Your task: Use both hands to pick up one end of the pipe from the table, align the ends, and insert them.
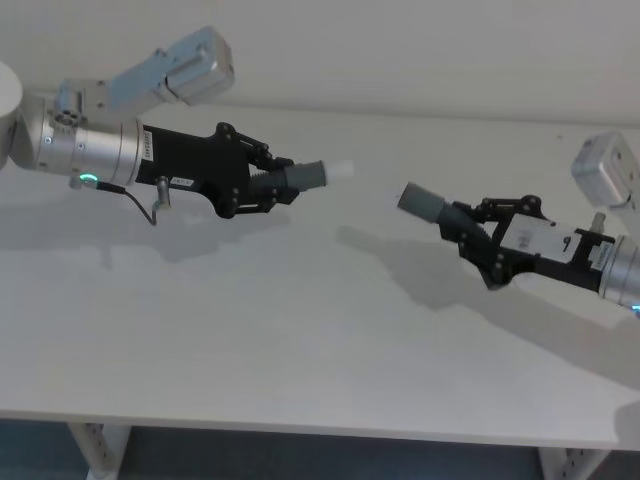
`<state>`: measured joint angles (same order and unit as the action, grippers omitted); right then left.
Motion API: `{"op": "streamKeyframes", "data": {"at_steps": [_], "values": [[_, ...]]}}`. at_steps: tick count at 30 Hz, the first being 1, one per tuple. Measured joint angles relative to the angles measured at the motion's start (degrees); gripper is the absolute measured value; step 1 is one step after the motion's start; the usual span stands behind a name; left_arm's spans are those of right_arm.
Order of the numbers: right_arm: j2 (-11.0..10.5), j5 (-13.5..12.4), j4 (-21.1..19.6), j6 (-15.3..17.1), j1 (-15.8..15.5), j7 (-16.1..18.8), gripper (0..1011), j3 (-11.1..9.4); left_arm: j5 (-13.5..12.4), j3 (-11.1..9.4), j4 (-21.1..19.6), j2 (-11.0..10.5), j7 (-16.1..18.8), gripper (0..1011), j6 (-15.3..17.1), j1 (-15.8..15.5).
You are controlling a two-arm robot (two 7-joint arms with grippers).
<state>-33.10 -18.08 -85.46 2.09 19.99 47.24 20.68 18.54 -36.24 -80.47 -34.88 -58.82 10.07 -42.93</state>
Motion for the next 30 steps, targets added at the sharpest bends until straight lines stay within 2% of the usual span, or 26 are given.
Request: {"op": "streamKeyframes", "data": {"at_steps": [6, 12, 23, 30], "values": [[-1.80, -0.87, 0.06, -1.39, 0.79, 4.33, 274, 1.25, 0.61, -0.50, 0.26, 0.28, -0.72, 347, -0.08, -0.45], [-2.81, -1.81, -0.54, -1.73, 1.02, 6.59, 274, 1.78, 1.17, -0.96, 0.42, 0.66, -1.04, 347, -0.08, -0.71], [-3.10, -2.65, -1.41, -1.52, 1.55, 7.01, 274, 2.34, 1.98, -1.56, 0.19, 0.86, -1.20, 347, 0.36, -0.79], [-2.89, -2.77, -1.41, -1.49, 2.03, 6.58, 274, 2.74, 2.38, -1.61, -0.86, 0.23, -0.58, 347, 1.08, -0.42]]}}
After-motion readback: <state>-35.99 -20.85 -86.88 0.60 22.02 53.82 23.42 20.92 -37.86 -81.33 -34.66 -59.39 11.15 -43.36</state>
